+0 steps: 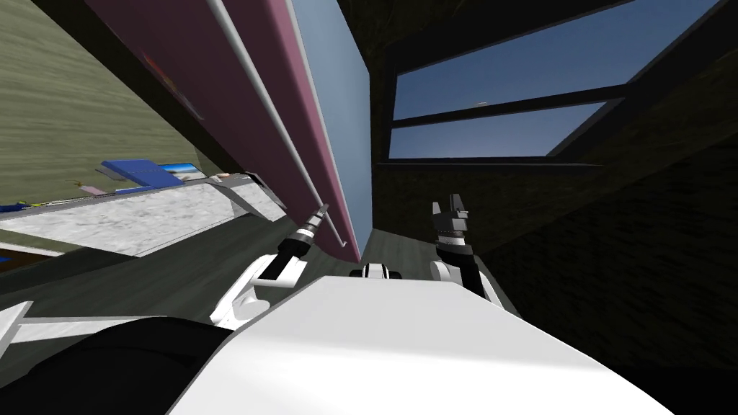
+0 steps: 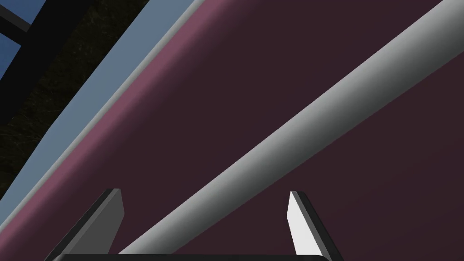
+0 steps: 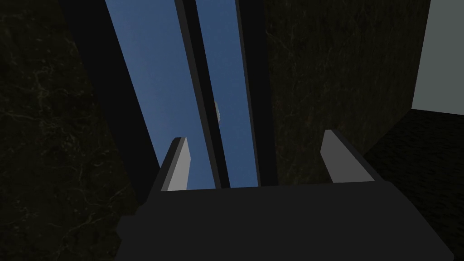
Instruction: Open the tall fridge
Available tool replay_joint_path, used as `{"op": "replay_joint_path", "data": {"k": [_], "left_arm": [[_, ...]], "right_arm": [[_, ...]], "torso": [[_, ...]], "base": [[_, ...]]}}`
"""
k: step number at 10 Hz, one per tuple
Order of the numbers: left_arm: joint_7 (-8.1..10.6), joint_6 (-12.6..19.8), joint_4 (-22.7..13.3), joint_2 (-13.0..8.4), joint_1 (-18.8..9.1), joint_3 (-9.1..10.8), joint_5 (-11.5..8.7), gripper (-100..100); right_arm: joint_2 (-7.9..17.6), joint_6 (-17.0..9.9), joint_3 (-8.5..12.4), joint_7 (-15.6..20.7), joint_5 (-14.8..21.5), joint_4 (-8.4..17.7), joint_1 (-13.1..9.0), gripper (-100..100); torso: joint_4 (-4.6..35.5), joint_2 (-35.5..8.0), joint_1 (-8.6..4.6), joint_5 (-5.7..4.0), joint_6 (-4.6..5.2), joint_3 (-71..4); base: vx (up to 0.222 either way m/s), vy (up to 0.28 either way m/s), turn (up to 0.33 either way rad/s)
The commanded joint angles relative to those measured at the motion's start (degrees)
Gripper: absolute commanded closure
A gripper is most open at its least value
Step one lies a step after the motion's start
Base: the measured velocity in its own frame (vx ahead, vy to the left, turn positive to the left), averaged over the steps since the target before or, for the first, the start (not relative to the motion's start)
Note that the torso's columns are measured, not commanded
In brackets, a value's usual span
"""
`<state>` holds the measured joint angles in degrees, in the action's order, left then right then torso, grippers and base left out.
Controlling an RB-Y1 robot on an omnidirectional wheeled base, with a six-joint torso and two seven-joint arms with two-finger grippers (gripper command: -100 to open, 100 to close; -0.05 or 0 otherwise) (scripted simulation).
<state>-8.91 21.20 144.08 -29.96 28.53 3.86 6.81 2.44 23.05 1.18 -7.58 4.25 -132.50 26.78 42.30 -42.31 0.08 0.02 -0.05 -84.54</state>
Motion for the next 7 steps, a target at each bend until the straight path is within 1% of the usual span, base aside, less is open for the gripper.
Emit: {"op": "replay_joint_path", "data": {"k": [1,2,3,4,5,6,7], "left_arm": [[0.51,1.98,-4.33,-0.46,-4.45,2.15,-0.55,-100],[0.74,2.88,-6.47,-0.65,-6.21,3.12,-0.79,-100],[0.74,2.88,-6.47,-0.65,-6.87,3.12,-0.79,-100],[0.96,3.77,-8.42,-0.85,-8.98,4.09,-1.02,-100],[1.18,4.66,-10.35,-1.04,-10.78,5.06,-1.26,-100],[1.18,4.66,-10.36,-1.04,-11.09,5.06,-1.26,-100],[1.4,5.55,-12.31,-1.23,-13.2,6.04,-1.49,-100]], "right_arm": [[0.0,0.0,0.0,0.0,0.0,0.0,0.0,0],[0.0,0.0,0.0,0.0,0.0,0.0,-0.01,0],[0.0,0.0,0.0,0.0,0.0,0.0,-0.01,0],[0.0,0.0,0.0,0.0,0.0,0.0,0.01,0],[0.0,0.0,0.0,0.0,0.0,0.0,0.0,0],[0.0,0.0,0.0,0.0,0.0,0.0,0.0,0],[0.0,0.0,0.0,0.0,0.0,0.0,0.01,0]], "torso": [[-0.05,0.11,0.0,0.01,0.06,-0.09],[-0.04,0.1,-0.08,-0.01,0.06,-0.08],[-0.02,0.02,-0.08,-0.02,0.05,-0.03],[-0.03,0.08,-0.06,-0.02,0.0,-0.06],[-0.03,0.07,-0.1,-0.02,0.06,-0.06],[-0.01,-0.02,-0.18,-0.04,0.06,0.0],[-0.02,0.05,-0.12,-0.04,0.01,-0.03]], "base": [[-0.113,-0.008,-0.251],[-0.127,-0.003,-0.249],[-0.09,0.007,-0.094],[-0.09,-0.005,-0.148],[-0.12,-0.033,-0.246],[-0.088,-0.027,-0.091],[-0.077,-0.023,-0.166]]}}
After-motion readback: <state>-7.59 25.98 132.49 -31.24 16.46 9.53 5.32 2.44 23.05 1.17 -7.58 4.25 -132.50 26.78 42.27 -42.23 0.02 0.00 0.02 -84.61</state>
